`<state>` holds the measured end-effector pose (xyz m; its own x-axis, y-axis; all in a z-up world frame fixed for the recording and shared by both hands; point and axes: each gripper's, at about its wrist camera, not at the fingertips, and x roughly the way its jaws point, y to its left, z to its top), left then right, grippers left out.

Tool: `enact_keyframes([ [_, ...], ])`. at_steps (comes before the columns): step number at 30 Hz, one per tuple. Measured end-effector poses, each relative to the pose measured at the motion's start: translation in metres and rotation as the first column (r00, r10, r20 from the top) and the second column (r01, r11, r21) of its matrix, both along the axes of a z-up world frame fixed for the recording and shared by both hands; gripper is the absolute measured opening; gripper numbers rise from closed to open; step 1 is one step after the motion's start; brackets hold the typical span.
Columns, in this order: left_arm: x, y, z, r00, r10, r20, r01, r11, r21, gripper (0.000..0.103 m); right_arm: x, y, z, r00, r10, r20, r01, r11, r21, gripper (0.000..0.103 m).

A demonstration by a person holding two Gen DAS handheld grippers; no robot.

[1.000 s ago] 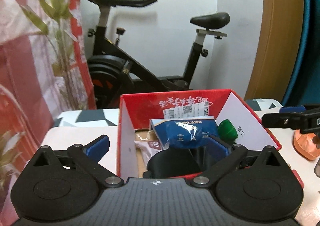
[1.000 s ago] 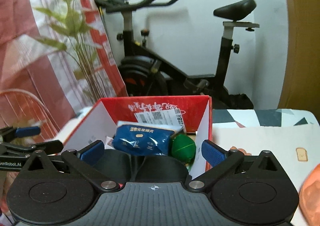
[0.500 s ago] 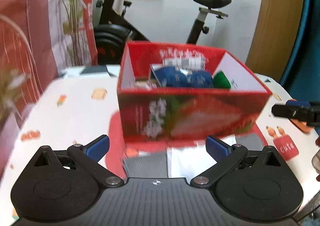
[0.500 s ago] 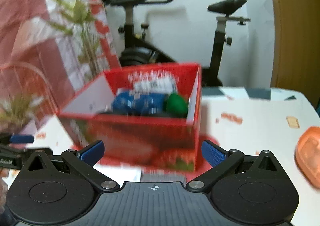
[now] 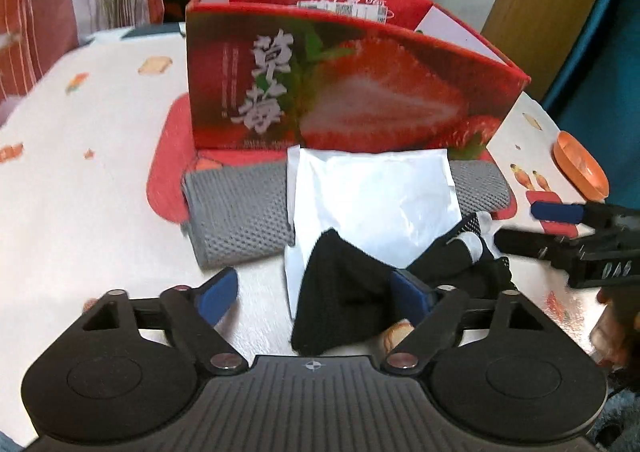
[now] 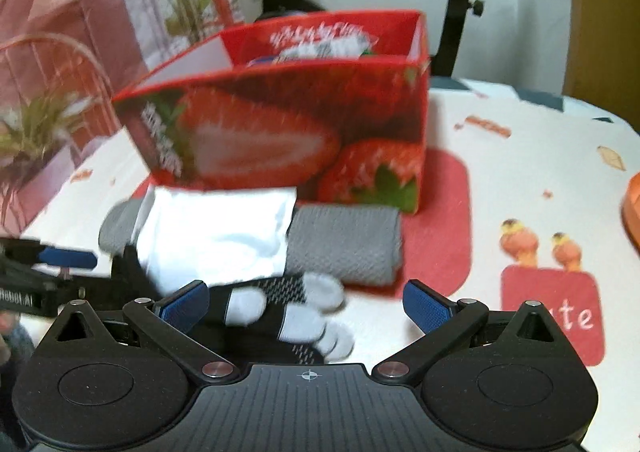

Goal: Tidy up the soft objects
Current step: 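Move both tools toward the black gloves with grey fingertips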

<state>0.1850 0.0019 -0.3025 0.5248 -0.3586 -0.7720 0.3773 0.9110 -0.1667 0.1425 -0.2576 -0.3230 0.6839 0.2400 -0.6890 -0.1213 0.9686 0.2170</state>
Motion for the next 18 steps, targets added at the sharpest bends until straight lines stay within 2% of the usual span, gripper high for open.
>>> enact_keyframes([
  [1,0.001,0.002,0.0,1.0,-0.001,-0.007,0.001,1.0,-0.015,0.066,-0.001,0.003,-0.002,1.0,0.013,-0.001,-0.013,1.0,-0.016,0.102],
  [3,0.002,0.003,-0.001,1.0,-0.008,-0.025,0.007,0.999,-0.038,0.06,-0.001,0.009,-0.003,0.999,0.046,-0.009,-0.046,0.998,-0.053,0.101],
  [9,0.003,0.001,-0.012,0.994,-0.039,-0.099,0.032,0.997,-0.072,0.058,0.001,0.014,-0.01,0.994,0.089,-0.057,-0.093,0.994,-0.057,0.083],
  [13,0.004,0.002,-0.014,0.992,-0.035,-0.118,0.026,0.997,-0.079,0.058,0.002,0.01,-0.012,0.993,0.086,-0.078,-0.088,0.996,-0.027,0.076],
  [16,0.005,0.002,-0.014,0.991,-0.036,-0.126,0.026,0.997,-0.077,0.058,0.003,0.01,-0.015,0.992,0.089,-0.092,-0.092,0.996,-0.022,0.075],
  [17,0.006,0.002,-0.014,0.991,-0.036,-0.13,0.026,0.997,-0.076,0.057,0.003,0.011,-0.015,0.992,0.092,-0.09,-0.094,0.995,-0.025,0.075],
  [18,0.006,0.002,-0.014,0.991,-0.035,-0.13,0.025,0.997,-0.077,0.051,0.003,0.011,-0.015,0.991,0.095,-0.09,-0.098,0.995,-0.025,0.073],
])
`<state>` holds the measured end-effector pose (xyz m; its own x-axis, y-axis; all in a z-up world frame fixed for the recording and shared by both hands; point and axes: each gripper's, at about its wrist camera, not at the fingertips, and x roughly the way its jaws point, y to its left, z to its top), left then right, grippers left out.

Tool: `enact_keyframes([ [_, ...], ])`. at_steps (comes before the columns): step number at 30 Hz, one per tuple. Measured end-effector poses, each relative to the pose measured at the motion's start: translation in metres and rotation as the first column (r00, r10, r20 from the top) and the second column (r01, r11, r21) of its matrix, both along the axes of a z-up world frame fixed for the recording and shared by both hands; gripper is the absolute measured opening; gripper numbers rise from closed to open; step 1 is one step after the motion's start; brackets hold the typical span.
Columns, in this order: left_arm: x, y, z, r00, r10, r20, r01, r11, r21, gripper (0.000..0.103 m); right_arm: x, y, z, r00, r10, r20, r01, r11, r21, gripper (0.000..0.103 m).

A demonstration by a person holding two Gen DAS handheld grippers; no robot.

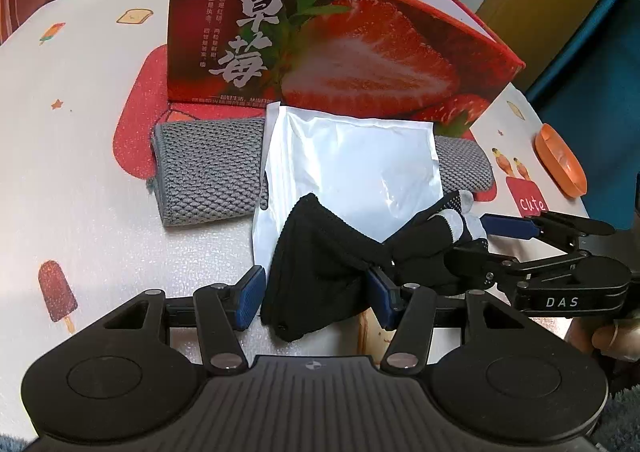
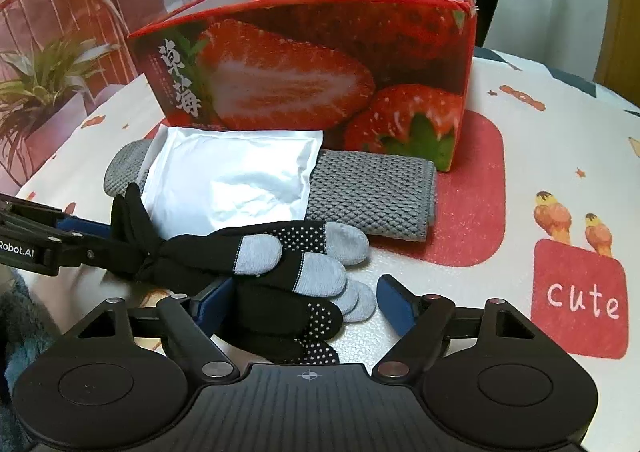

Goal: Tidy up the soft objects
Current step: 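Close both tools on the black gloves and lift them, then carry the gloves over the red box and lower them inside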

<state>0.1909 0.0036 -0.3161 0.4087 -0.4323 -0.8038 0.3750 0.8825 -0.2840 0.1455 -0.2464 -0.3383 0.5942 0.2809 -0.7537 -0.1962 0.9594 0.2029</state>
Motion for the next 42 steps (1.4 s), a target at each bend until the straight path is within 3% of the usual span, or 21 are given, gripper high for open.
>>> enact_keyframes([
  [3,0.0,-0.001,0.002,1.0,-0.009,0.006,0.009,1.0,-0.012,0.038,-0.001,0.002,0.0,1.0,0.012,0.003,-0.012,1.0,-0.001,0.067],
  [8,0.0,0.001,0.006,1.0,0.001,0.012,-0.001,1.0,-0.014,0.032,-0.002,0.004,0.001,0.999,0.037,0.003,-0.037,0.999,0.02,0.053],
  [12,-0.003,0.005,0.012,1.0,0.008,0.026,-0.007,1.0,-0.008,0.016,-0.001,0.004,0.004,0.998,0.058,-0.002,-0.057,0.997,0.058,0.031],
  [13,-0.003,0.005,0.015,0.999,0.005,0.038,-0.005,1.0,0.004,0.015,-0.002,0.003,0.006,0.998,0.057,0.003,-0.057,0.996,0.063,0.022],
  [15,-0.003,0.007,0.024,0.998,0.006,0.069,-0.006,1.0,0.002,0.013,-0.003,0.0,0.011,0.998,0.054,0.015,-0.055,0.995,0.078,0.015],
  [30,-0.004,0.018,0.085,0.97,0.052,0.239,-0.023,0.992,-0.121,0.011,-0.006,-0.022,0.081,0.97,0.051,0.238,-0.092,0.982,0.166,0.013],
  [42,0.033,0.004,0.157,0.888,0.112,0.446,-0.039,0.985,-0.169,0.011,0.05,-0.025,0.161,0.914,0.038,0.404,-0.1,0.986,0.132,0.013],
])
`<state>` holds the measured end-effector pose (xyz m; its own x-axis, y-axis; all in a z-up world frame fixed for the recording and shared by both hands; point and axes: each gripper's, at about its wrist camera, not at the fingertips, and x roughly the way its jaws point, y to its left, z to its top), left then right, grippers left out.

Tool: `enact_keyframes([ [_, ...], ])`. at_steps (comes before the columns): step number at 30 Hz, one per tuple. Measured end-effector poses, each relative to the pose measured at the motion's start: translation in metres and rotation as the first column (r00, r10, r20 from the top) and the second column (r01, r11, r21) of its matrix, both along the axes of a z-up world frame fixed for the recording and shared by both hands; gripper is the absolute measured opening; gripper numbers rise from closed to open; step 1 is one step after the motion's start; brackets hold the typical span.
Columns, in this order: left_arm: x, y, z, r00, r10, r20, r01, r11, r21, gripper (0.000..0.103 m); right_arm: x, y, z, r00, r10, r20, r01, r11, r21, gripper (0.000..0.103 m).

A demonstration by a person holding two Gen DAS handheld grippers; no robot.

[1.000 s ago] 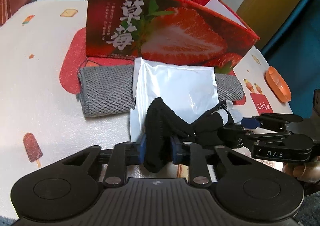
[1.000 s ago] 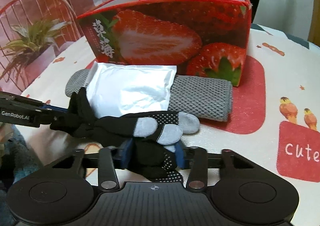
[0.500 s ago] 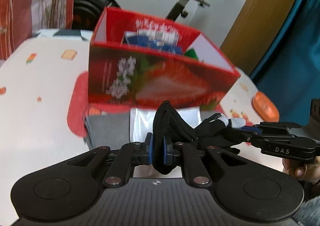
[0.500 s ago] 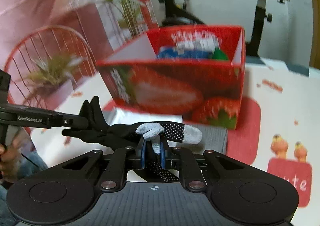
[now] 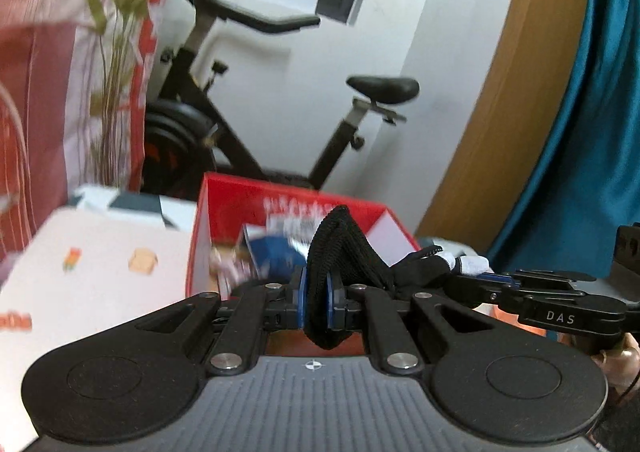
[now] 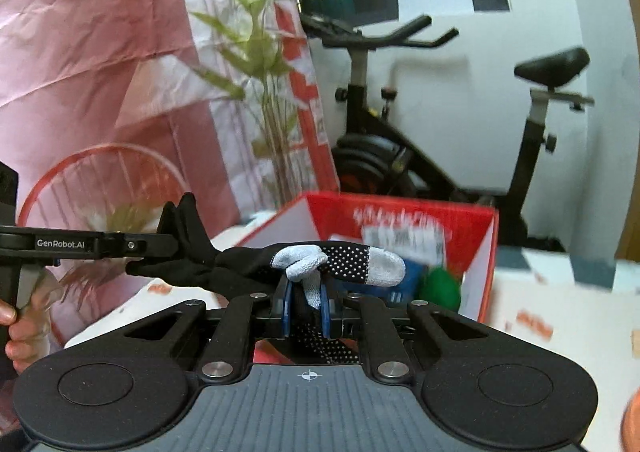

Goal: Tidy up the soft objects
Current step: 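Carry the gloves over the red box and lower them inside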

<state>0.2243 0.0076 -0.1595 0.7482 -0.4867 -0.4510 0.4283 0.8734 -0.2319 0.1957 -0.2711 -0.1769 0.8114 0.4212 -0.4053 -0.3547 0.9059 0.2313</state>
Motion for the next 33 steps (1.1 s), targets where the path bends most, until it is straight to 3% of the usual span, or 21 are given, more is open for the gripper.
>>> enact_keyframes([
  [3,0.025,-0.012,0.003,1.0,0.016,0.007,-0.016,1.0,0.026,0.011,0.034,0.0,0.004,0.999,-0.029,-0.03,0.028,0.999,-0.023,0.013],
  [6,0.05,-0.021,-0.002,0.999,0.026,-0.039,-0.024,0.998,0.064,0.011,0.071,0.0,-0.003,0.992,-0.056,-0.114,0.053,0.998,-0.03,0.013],
  [11,0.101,-0.036,-0.035,0.976,0.013,-0.219,0.018,0.991,0.136,0.011,0.118,0.002,-0.033,0.958,-0.09,-0.271,0.073,0.995,-0.07,0.013],
  [18,0.134,-0.05,-0.067,0.939,0.027,-0.343,0.049,0.976,0.21,0.011,0.149,0.011,-0.078,0.906,-0.123,-0.404,0.065,0.986,-0.154,0.013],
  [33,0.158,-0.064,-0.095,0.919,0.029,-0.392,0.123,0.926,0.357,0.011,0.178,0.023,-0.106,0.849,-0.118,-0.515,-0.004,0.973,-0.231,0.015],
])
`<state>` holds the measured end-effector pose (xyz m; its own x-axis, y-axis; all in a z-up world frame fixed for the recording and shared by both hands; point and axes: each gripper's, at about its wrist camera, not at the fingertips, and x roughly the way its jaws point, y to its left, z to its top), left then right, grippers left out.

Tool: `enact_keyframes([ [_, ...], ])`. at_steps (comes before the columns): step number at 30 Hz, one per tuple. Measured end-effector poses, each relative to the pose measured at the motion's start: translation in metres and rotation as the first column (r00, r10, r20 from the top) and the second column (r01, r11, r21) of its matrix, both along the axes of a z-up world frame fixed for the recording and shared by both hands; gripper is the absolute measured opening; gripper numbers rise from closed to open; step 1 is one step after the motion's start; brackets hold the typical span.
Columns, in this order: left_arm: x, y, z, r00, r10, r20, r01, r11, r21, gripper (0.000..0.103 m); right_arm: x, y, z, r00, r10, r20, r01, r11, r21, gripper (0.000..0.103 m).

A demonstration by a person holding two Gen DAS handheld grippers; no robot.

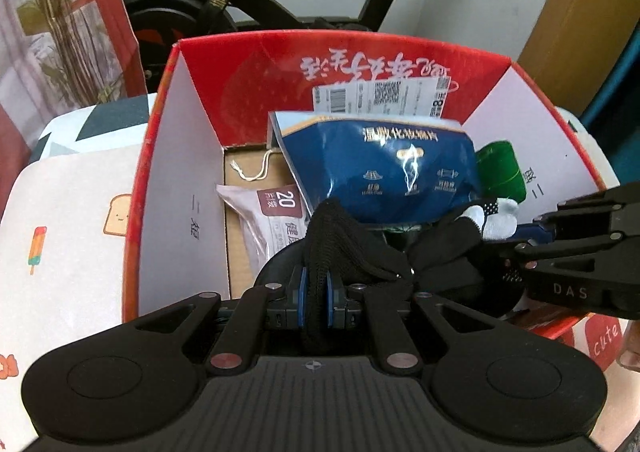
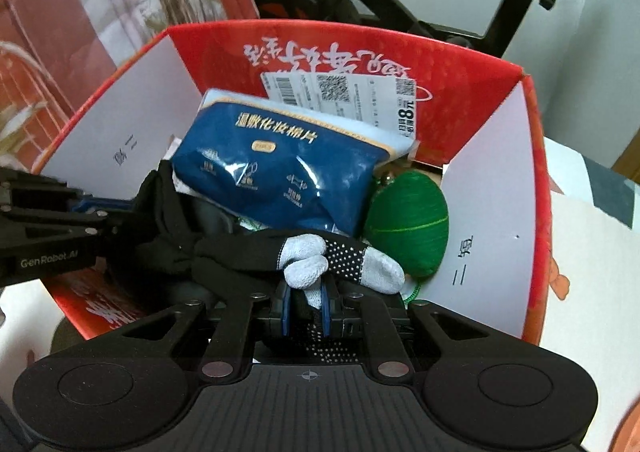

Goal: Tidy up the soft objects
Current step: 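Carry the gloves over the red box and lower them inside, then open both tools to release the gloves and withdraw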

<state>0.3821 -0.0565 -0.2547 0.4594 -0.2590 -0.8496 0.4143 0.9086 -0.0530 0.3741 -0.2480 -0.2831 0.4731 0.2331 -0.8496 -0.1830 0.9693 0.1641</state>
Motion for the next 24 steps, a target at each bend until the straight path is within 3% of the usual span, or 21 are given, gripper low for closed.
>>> enact_keyframes([
  [7,0.008,-0.007,-0.009,0.999,-0.028,-0.031,0.029,0.998,0.047,0.011,0.013,0.0,-0.008,0.994,0.003,-0.113,0.0,1.0,0.027,0.019],
  [15,0.005,-0.007,-0.005,0.999,-0.036,-0.009,0.036,0.998,0.041,0.015,0.009,-0.008,-0.008,0.992,-0.049,-0.12,0.058,0.995,0.078,0.028],
  [17,-0.002,-0.005,0.002,0.999,-0.05,0.015,0.05,0.998,0.031,0.027,0.005,-0.01,-0.005,0.993,-0.059,-0.106,0.069,0.993,0.093,0.035],
  [19,-0.009,-0.002,0.011,0.997,-0.062,0.043,0.061,0.998,0.029,0.051,0.001,-0.012,0.003,0.995,-0.069,-0.073,0.077,0.991,0.11,0.052],
  [20,-0.013,0.0,0.015,0.996,-0.062,0.063,0.06,0.998,0.027,0.054,-0.002,-0.013,0.008,0.996,-0.074,-0.053,0.08,0.989,0.122,0.055],
  [22,-0.021,0.003,0.025,0.992,-0.066,0.103,0.065,0.998,0.012,0.076,-0.007,-0.014,0.02,0.997,-0.076,-0.01,0.077,0.987,0.144,0.066],
  [24,-0.031,0.006,0.036,0.987,-0.063,0.15,0.063,0.998,0.003,0.09,-0.014,-0.015,0.031,0.997,-0.074,0.036,0.067,0.983,0.174,0.078],
])
